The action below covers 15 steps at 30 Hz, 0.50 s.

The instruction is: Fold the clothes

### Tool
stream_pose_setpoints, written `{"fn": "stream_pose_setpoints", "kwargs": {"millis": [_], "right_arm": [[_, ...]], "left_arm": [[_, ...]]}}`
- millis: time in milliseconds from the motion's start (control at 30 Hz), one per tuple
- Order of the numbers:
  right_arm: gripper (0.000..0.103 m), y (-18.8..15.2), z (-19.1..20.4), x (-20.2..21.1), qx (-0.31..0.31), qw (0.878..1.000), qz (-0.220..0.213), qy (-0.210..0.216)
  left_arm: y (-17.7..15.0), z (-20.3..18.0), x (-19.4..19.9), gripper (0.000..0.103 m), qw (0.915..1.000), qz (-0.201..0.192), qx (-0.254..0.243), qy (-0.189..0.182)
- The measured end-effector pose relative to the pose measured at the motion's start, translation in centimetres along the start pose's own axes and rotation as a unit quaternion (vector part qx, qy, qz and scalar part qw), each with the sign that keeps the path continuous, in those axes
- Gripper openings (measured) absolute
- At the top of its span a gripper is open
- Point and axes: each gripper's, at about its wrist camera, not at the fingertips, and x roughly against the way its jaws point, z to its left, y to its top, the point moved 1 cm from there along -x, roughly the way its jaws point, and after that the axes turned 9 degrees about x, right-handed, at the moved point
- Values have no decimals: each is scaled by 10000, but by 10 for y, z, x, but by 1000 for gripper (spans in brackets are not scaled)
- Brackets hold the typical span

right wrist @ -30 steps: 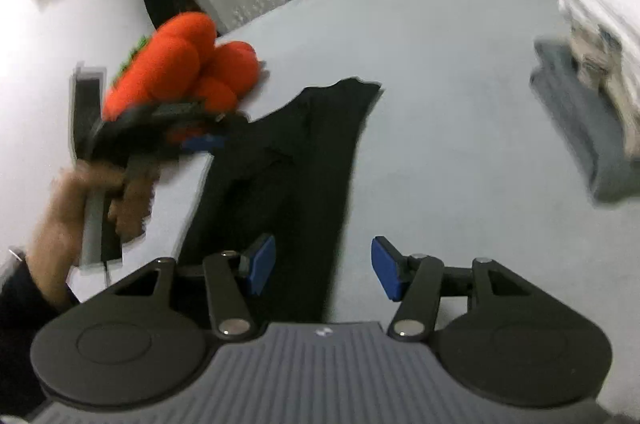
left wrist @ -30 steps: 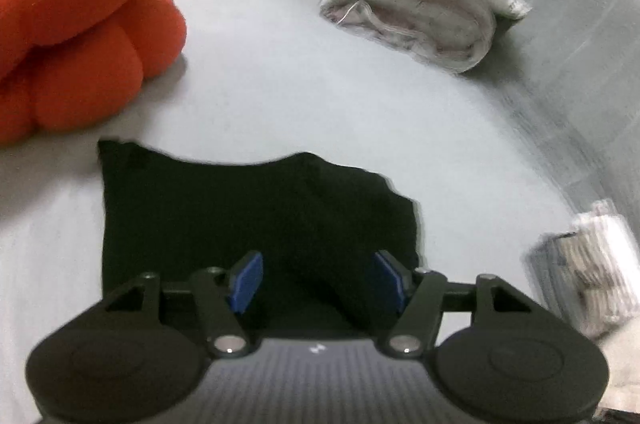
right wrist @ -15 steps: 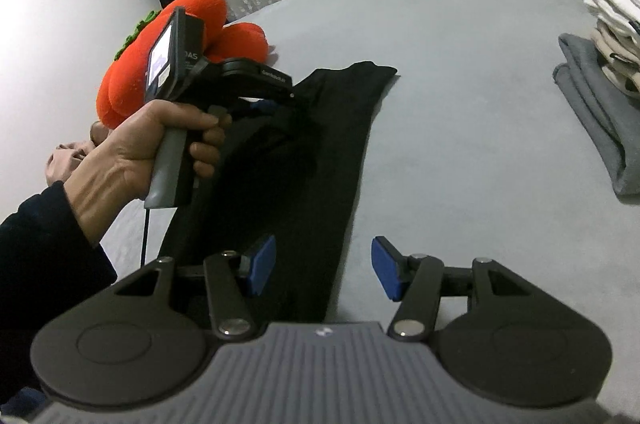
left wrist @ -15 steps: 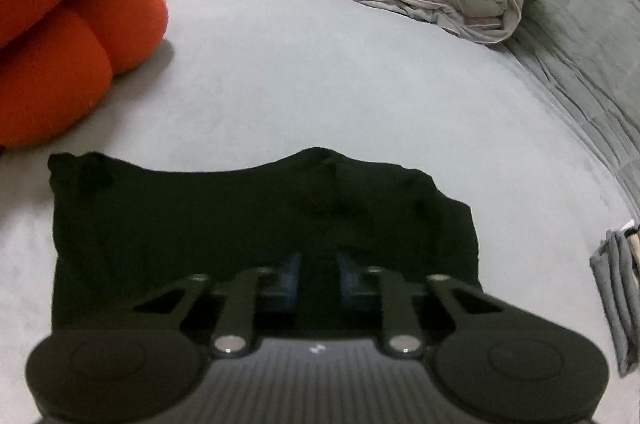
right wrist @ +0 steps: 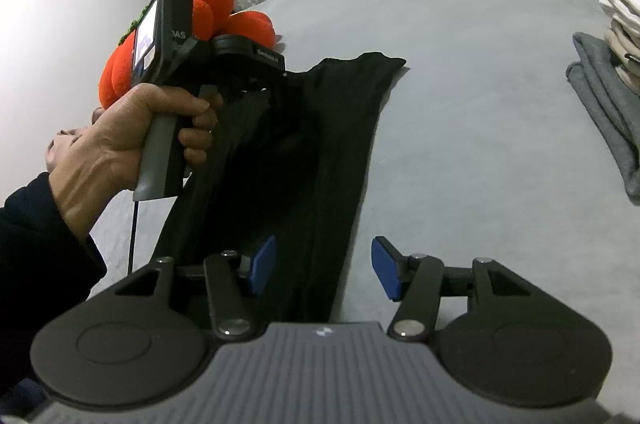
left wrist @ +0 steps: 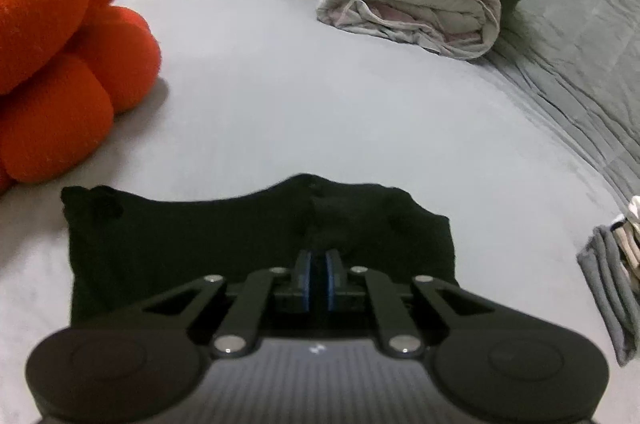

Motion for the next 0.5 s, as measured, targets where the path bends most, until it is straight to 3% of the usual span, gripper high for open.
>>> {"fn": "stream_pose_setpoints", "kwargs": {"millis": [67, 333, 500], "right_arm": [[58, 0, 0, -1, 26, 10000, 3, 10], [58, 3, 3, -4, 153, 9999, -10, 10], [58, 2, 6, -4, 168, 9998, -40, 16]], "left_arm": [[1, 3, -6, 23, 9999, 105, 80, 13], [0, -10, -7, 21, 9997, -14, -228, 101], [-1, -21, -8, 3, 9990, 4, -421, 162]]}}
